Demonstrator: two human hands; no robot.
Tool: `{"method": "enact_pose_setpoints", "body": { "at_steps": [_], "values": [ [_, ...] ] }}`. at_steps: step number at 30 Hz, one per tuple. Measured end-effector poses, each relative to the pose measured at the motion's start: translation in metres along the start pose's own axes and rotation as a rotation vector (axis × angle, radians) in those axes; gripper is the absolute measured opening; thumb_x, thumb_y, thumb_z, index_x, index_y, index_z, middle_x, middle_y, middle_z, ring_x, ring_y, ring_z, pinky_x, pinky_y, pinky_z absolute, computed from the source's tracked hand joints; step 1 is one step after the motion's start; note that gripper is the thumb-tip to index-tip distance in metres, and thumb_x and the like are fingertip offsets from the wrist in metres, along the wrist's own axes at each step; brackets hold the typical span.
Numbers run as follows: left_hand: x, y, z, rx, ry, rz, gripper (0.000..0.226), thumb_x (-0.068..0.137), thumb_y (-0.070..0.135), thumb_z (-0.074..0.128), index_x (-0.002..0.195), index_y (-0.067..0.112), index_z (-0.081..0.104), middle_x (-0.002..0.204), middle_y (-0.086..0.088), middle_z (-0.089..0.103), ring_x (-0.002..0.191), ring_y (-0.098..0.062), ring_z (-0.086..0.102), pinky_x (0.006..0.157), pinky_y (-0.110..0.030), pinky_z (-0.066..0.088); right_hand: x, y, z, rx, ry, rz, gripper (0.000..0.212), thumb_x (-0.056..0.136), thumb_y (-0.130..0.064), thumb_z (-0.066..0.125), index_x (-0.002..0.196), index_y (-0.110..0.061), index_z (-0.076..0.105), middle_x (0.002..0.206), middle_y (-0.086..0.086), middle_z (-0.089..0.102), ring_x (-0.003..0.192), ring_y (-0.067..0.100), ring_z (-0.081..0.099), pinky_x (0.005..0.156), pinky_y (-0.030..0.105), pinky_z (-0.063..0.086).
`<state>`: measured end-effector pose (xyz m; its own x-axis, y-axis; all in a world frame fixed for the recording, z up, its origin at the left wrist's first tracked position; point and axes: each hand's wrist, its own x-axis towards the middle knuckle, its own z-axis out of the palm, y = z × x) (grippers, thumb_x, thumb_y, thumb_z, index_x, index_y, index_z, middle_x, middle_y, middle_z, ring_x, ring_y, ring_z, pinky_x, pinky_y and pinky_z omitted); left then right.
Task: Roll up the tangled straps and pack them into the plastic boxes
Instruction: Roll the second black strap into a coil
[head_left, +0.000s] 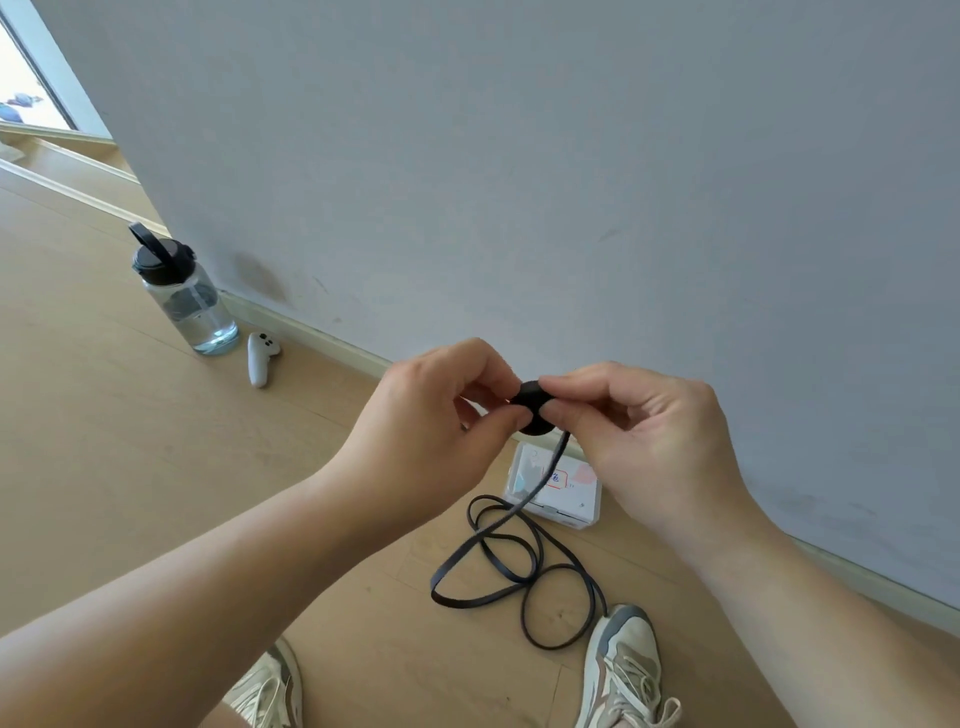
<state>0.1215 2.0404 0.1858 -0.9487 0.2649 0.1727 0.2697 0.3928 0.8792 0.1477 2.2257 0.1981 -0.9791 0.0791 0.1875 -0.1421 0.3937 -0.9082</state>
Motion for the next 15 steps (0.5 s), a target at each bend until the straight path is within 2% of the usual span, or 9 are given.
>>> {"method": "enact_pose_setpoints", "body": {
  "at_steps": [1,3,6,9,11,13,15],
  "values": [
    [0.0009,0.0012,-0.0011,-0.077,-0.009,-0.061,0.028,0.087,0.006,0.079,0.104,0.027,0.070,0.086,0.012,0.075,0.080,-0.005,0.073,0.077,-0.024,0.060,0.0005,-0.0007,-0.0006,0.053,0.023,0.050,0.023,0.081,0.001,0.082,0.089,-0.021,0.082,0.083,-0.007,0.080,0.080,0.009,0.077,0.075,0.017,0.057],
    [0.0033,0.0037,-0.0029,-0.271,0.013,-0.183,0.036,0.088,0.003,0.079,0.113,0.028,0.070,0.089,0.005,0.076,0.081,-0.013,0.075,0.083,-0.034,0.063,0.0012,-0.0015,-0.0012,0.133,0.067,0.102,0.018,0.079,-0.004,0.085,0.088,-0.020,0.081,0.080,-0.004,0.080,0.075,0.015,0.078,0.072,0.021,0.060],
    [0.0035,0.0040,-0.0026,-0.499,0.071,-0.305,0.022,0.088,0.000,0.077,0.103,0.016,0.075,0.095,-0.009,0.079,0.088,-0.027,0.078,0.093,-0.049,0.061,0.0012,-0.0020,0.0019,0.206,0.076,0.100,0.016,0.080,-0.004,0.083,0.090,-0.016,0.081,0.082,-0.001,0.081,0.074,0.018,0.078,0.071,0.022,0.061],
    [0.0002,0.0033,0.0008,-0.621,0.046,-0.385,0.013,0.089,-0.003,0.075,0.094,0.009,0.071,0.100,-0.014,0.079,0.093,-0.030,0.078,0.096,-0.050,0.060,-0.0011,-0.0003,0.0045,0.152,0.063,0.056,0.018,0.084,-0.004,0.081,0.089,-0.022,0.080,0.084,-0.007,0.080,0.078,0.012,0.077,0.074,0.021,0.060],
    [-0.0016,0.0031,0.0033,-0.507,0.010,-0.372,0.011,0.089,0.004,0.078,0.092,0.012,0.070,0.097,-0.008,0.080,0.089,-0.026,0.078,0.094,-0.048,0.061,-0.0022,0.0021,0.0036,0.018,0.026,0.007,0.020,0.088,-0.005,0.077,0.091,-0.025,0.079,0.085,-0.011,0.079,0.081,0.007,0.076,0.074,0.018,0.059],
    [-0.0018,0.0012,0.0032,-0.222,0.013,-0.244,0.014,0.087,0.012,0.081,0.092,0.021,0.072,0.094,0.009,0.078,0.083,-0.010,0.076,0.085,-0.032,0.062,-0.0015,0.0049,0.0016,-0.119,0.008,-0.060,0.021,0.091,-0.001,0.072,0.094,-0.022,0.078,0.086,-0.012,0.077,0.085,0.003,0.073,0.074,0.011,0.054],
    [-0.0025,0.0022,0.0019,-0.040,0.009,-0.062,0.022,0.087,0.009,0.080,0.100,0.025,0.072,0.091,0.019,0.074,0.086,-0.001,0.072,0.076,-0.018,0.058,-0.0005,0.0072,0.0013,-0.246,0.003,-0.182,0.022,0.092,0.004,0.069,0.095,-0.016,0.077,0.089,-0.007,0.076,0.086,0.005,0.071,0.075,0.012,0.052]
  ]
}}
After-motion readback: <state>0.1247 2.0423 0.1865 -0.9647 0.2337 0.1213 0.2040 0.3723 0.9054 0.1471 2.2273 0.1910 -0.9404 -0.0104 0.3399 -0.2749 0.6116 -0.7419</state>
